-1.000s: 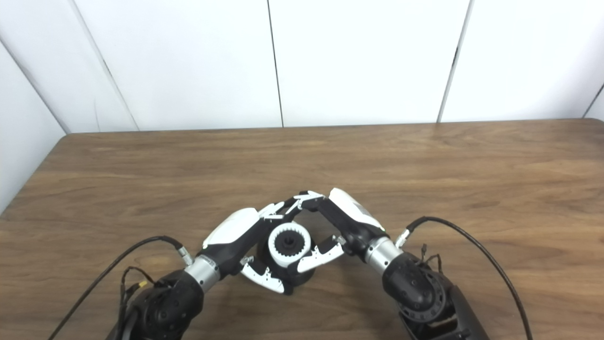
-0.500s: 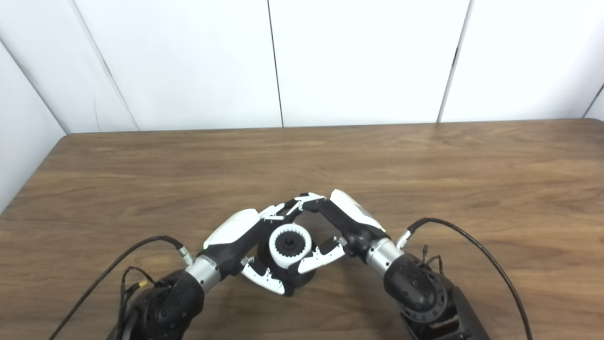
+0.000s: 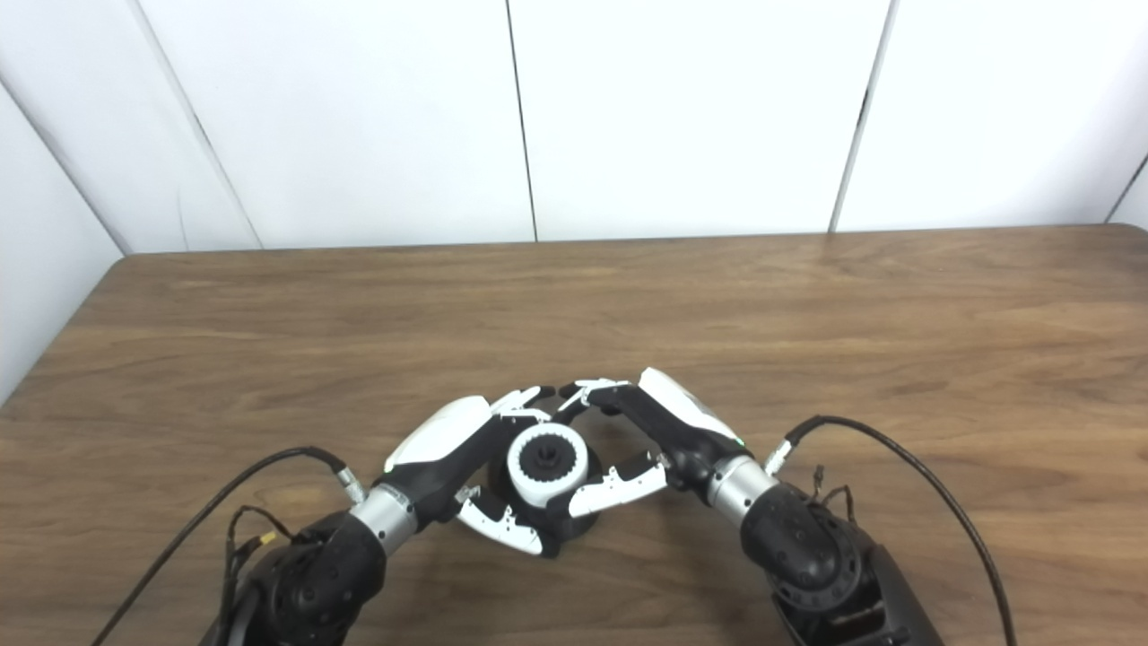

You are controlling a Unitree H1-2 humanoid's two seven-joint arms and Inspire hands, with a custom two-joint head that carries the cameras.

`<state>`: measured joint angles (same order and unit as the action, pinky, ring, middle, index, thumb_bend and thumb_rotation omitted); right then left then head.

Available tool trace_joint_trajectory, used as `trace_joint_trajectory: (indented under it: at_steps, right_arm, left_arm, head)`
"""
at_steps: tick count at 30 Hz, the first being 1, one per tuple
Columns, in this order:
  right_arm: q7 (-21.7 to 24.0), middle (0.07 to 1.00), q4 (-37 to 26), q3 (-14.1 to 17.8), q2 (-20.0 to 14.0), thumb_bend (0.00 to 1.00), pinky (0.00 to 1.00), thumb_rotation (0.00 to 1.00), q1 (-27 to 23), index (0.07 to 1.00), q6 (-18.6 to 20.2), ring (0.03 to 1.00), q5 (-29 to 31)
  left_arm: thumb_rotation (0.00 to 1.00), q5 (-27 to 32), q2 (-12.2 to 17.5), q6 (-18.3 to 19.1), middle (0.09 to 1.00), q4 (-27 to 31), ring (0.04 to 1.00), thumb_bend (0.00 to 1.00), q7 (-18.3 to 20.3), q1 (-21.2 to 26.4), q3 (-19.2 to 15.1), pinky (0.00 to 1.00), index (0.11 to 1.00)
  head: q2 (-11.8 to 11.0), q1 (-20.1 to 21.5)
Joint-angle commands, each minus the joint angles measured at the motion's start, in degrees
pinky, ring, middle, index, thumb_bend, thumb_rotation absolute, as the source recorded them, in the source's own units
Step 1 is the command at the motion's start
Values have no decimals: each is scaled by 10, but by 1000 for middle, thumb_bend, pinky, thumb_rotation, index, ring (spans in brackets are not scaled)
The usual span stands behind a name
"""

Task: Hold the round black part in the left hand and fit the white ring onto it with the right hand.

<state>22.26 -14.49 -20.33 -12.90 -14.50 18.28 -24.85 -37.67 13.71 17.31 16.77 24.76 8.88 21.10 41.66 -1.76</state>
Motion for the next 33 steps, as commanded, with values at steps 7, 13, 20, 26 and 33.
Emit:
trace_joint_trajectory:
  at_steps: [7, 13, 20, 26, 33]
  right_arm:
    - [-14, 874, -16, 19, -2, 996, 854, 416, -13, 743, -13, 922, 2]
    - [-21, 879, -13, 29, -4, 1000, 847, 420, -12, 740, -18, 921, 4]
    - [-28, 882, -13, 45, -7, 1000, 857, 441, -11, 738, -21, 924, 9]
    - [-32, 887, -13, 65, -9, 1000, 856, 457, -8, 745, -18, 923, 24]
    - [-35, 910, -14, 98, -4, 923, 861, 507, 2, 801, -15, 915, 69]
  left_arm:
    - [248, -7, 9, 3, 997, 9, 1000, 963, -2, 15, -7, 899, 835]
    - [264, 9, 13, 8, 995, 12, 1000, 1000, 4, 14, -20, 936, 928]
    - [285, 55, 19, 27, 1000, 15, 1000, 1000, 19, 13, -49, 959, 999]
    - [476, 107, 36, 16, 1000, 6, 1000, 1000, 26, 13, -70, 932, 1000]
    - [662, 152, 40, 16, 1000, 4, 1000, 1000, 3, 0, -105, 926, 1000]
  head:
    - [1, 0]
    - [0, 0]
    - [-1, 0]
    - [-1, 1]
    - [-3, 3]
